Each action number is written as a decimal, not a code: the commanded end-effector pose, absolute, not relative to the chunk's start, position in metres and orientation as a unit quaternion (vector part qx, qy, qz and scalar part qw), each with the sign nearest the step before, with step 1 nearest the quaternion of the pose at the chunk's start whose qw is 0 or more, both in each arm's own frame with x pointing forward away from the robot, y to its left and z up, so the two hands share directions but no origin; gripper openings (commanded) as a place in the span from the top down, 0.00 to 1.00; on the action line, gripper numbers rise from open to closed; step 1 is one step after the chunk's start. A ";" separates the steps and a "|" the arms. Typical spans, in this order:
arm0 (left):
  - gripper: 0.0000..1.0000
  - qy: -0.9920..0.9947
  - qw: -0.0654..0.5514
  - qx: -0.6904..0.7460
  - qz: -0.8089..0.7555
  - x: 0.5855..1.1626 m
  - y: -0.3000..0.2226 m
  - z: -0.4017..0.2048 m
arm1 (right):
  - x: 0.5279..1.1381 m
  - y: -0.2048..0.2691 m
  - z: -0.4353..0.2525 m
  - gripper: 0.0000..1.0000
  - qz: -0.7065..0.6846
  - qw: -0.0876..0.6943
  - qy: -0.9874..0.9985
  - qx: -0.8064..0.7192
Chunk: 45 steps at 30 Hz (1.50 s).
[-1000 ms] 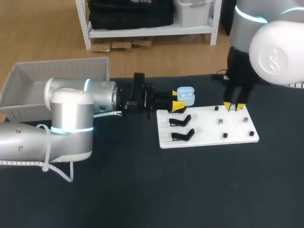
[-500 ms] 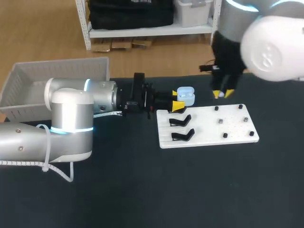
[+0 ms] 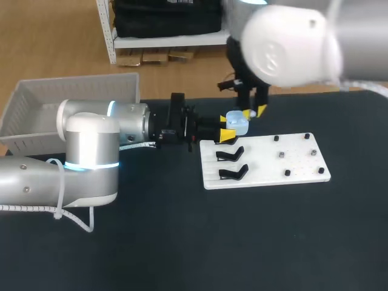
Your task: Pick up each earbud case from the left stands, insert the matching earbuds, close the lid, and place the case in the box.
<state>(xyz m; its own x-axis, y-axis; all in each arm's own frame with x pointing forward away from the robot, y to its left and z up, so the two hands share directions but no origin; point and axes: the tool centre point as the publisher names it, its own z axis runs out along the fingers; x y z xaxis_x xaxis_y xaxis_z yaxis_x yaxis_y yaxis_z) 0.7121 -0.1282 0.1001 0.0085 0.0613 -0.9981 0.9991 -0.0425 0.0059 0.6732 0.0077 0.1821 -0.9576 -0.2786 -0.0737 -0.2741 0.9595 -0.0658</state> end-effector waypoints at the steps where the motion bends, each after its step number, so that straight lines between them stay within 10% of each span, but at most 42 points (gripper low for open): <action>1: 1.00 0.502 0.478 0.527 -0.493 0.712 -0.128 0.099 | 0.684 0.023 0.184 1.00 -0.043 -0.006 0.989 -0.139; 45: 1.00 0.502 0.478 0.527 -0.493 0.712 -0.128 0.099 | 0.690 0.038 0.159 1.00 -0.058 0.039 0.976 -0.204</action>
